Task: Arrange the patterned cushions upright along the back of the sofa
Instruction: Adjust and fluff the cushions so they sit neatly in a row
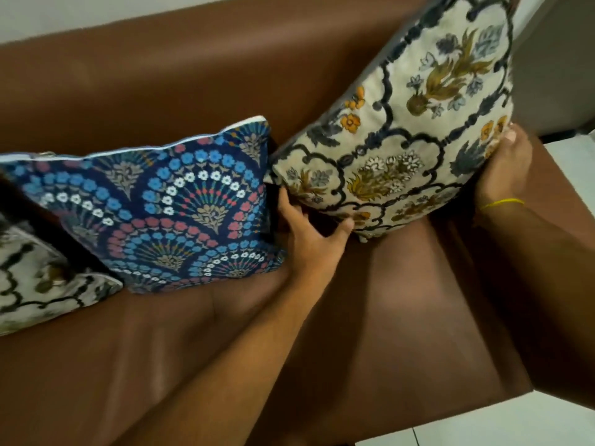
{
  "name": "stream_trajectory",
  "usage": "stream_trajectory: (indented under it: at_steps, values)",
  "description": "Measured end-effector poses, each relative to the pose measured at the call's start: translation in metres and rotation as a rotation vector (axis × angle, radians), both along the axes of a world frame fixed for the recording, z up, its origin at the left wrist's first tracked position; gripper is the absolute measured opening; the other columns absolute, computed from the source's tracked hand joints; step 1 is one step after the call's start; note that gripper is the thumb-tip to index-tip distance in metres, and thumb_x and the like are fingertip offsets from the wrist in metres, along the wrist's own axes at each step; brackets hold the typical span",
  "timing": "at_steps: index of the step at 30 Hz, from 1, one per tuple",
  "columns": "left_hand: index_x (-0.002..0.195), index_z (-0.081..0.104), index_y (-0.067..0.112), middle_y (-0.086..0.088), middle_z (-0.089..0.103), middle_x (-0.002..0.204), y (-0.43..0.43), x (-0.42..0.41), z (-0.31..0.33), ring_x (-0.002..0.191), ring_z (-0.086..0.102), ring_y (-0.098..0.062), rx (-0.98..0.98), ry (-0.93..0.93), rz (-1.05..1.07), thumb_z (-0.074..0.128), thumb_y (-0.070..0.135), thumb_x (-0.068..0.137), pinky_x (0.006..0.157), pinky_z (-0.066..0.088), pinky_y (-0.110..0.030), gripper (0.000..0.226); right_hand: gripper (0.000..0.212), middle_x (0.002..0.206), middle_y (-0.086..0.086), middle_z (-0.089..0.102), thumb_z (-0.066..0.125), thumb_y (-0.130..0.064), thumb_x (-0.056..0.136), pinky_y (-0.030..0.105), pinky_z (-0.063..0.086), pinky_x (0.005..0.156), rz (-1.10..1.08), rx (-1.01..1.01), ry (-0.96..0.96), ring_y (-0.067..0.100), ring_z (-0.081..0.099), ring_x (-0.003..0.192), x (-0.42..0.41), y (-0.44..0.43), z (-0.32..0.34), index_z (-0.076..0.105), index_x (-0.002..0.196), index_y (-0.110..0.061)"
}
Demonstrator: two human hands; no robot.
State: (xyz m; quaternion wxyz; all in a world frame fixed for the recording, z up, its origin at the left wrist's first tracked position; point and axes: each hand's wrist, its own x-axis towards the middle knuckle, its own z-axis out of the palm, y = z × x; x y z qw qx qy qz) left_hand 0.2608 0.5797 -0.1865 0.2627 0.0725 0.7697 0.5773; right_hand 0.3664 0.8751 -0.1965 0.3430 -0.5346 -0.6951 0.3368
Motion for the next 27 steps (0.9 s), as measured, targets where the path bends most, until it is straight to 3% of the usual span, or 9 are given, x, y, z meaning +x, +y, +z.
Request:
stream_trajectory:
  at_steps: [2,5,10,12,14,17,19,24,27]
  values:
    - [0.169,0.008,0.037,-0.008,0.040,0.174,-0.036,0.004,-0.006,0.160,0.039,-0.018,0.020,-0.109,-0.021,0.085,0.014,0.090,0.126,0.040,-0.043,0.113,0.067,0.165,0.017,0.047,0.035,-0.047,0.108,0.032,0.033,0.127,-0.102,-0.060,0.094,0.030,0.044,0.154,-0.009,-0.051,0.024,0.050,0.158,-0.005]
    - [0.156,0.035,0.035,-0.006,0.059,0.160,-0.098,0.007,-0.023,0.147,0.057,-0.019,0.001,-0.265,0.094,0.080,0.012,0.094,0.117,0.048,-0.038,0.079,0.067,0.162,0.026,0.042,0.051,-0.046,0.107,0.048,0.033,0.129,-0.046,0.199,0.037,0.039,0.042,0.154,-0.018,-0.128,0.048,0.046,0.157,-0.001]
    - [0.137,0.059,0.023,-0.010,0.064,0.152,-0.193,-0.023,-0.050,0.143,0.058,-0.029,0.138,-0.744,0.600,0.068,0.027,0.103,0.120,0.039,-0.055,0.036,0.066,0.154,0.031,0.048,0.072,-0.027,0.100,0.041,0.034,0.130,0.444,0.492,0.151,0.020,0.040,0.156,-0.092,-0.230,0.098,0.049,0.149,0.010]
    - [0.116,0.062,0.024,-0.011,0.061,0.152,-0.221,-0.049,-0.062,0.149,0.050,-0.031,0.290,-0.888,0.712,0.065,0.046,0.099,0.126,0.031,-0.059,0.028,0.075,0.157,0.021,0.052,0.074,-0.039,0.093,0.058,0.039,0.123,0.704,0.476,0.029,0.027,0.046,0.153,-0.138,-0.272,0.111,0.051,0.153,0.000]
    - [0.116,0.060,0.021,-0.012,0.063,0.151,-0.236,-0.075,-0.076,0.152,0.049,-0.035,0.463,-0.947,0.795,0.065,0.061,0.094,0.125,0.027,-0.062,0.046,0.096,0.169,0.010,0.042,0.069,-0.066,0.089,0.074,0.031,0.123,0.955,0.459,-0.275,0.031,0.037,0.161,-0.185,-0.304,0.118,0.038,0.166,-0.016]
    - [0.143,0.060,0.015,-0.014,0.064,0.151,-0.236,-0.107,-0.077,0.145,0.054,-0.042,0.687,-0.929,0.796,0.058,0.070,0.094,0.128,0.030,-0.067,0.074,0.125,0.173,0.008,0.039,0.065,-0.089,0.081,0.082,0.015,0.126,1.214,0.406,-0.647,0.034,0.032,0.164,-0.248,-0.322,0.115,0.013,0.175,-0.025]
    - [0.151,0.059,0.015,-0.017,0.065,0.151,-0.232,-0.116,-0.063,0.142,0.058,-0.045,0.787,-0.910,0.762,0.056,0.069,0.095,0.126,0.038,-0.066,0.078,0.127,0.168,0.008,0.045,0.066,-0.093,0.077,0.079,0.019,0.125,1.287,0.398,-0.809,0.038,0.040,0.157,-0.272,-0.320,0.112,0.019,0.173,-0.026]
    - [0.154,0.060,0.026,-0.004,0.067,0.156,-0.252,-0.120,-0.023,0.145,0.060,-0.034,0.705,-0.584,0.727,0.071,0.052,0.094,0.126,0.042,-0.061,0.066,0.106,0.149,0.001,0.060,0.074,-0.089,0.067,0.065,0.038,0.114,1.260,0.230,-0.436,0.032,0.055,0.141,-0.252,-0.284,0.105,0.049,0.150,-0.028]
    - [0.162,0.045,0.038,0.008,0.056,0.165,-0.267,-0.142,-0.016,0.150,0.055,-0.024,0.553,-0.421,0.638,0.083,0.060,0.081,0.120,0.045,-0.060,0.093,0.100,0.143,0.003,0.059,0.075,-0.089,0.074,0.067,0.047,0.111,1.205,0.192,-0.202,0.032,0.058,0.138,-0.232,-0.268,0.087,0.050,0.147,-0.024]
